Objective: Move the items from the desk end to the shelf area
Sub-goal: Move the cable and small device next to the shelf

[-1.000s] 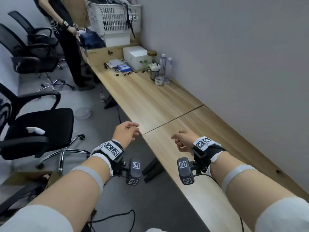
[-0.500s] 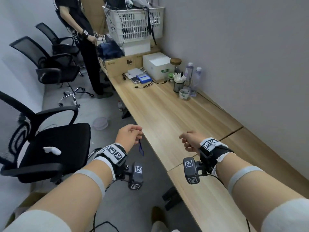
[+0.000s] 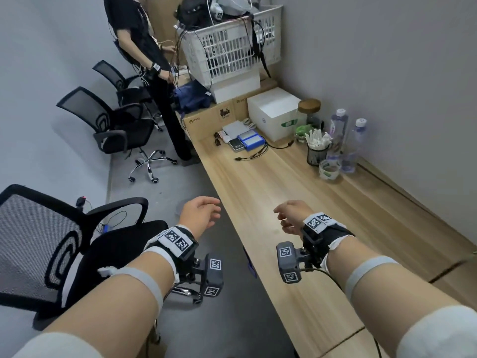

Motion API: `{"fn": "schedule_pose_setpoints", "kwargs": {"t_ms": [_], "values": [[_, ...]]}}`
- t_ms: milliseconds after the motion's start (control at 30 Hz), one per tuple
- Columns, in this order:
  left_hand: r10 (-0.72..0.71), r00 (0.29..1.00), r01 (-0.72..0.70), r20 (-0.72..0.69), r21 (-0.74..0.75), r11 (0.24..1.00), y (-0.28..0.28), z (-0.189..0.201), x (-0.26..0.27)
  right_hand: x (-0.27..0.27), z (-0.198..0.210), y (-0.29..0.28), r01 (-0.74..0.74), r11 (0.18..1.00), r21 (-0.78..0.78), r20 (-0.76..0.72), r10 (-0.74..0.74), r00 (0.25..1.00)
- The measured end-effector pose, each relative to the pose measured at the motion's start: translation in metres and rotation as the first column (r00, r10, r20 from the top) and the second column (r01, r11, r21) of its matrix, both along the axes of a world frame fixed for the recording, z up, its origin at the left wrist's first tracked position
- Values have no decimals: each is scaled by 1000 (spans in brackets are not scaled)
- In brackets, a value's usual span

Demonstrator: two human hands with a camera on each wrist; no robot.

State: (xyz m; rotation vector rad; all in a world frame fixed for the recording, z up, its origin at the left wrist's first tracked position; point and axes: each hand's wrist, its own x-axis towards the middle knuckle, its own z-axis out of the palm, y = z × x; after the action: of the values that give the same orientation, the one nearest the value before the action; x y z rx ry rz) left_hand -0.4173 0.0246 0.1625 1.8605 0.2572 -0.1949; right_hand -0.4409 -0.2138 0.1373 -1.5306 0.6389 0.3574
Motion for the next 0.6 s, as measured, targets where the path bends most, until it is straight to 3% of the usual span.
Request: {"fn": "schedule_pose_setpoints", "kwargs": {"t_ms": [233, 467, 600], "values": [[-57, 998, 56, -31, -27, 998, 7, -19, 104, 90, -18, 11, 52, 998, -28, -36, -53, 998], [-172, 981, 164, -87, -92, 982, 26, -40, 253, 213, -39, 43, 174, 982, -70, -74, -179, 981], [-205, 972, 194, -116, -98, 976, 56, -42, 334, 277, -38, 77, 165, 983, -76, -127, -173, 977]]}}
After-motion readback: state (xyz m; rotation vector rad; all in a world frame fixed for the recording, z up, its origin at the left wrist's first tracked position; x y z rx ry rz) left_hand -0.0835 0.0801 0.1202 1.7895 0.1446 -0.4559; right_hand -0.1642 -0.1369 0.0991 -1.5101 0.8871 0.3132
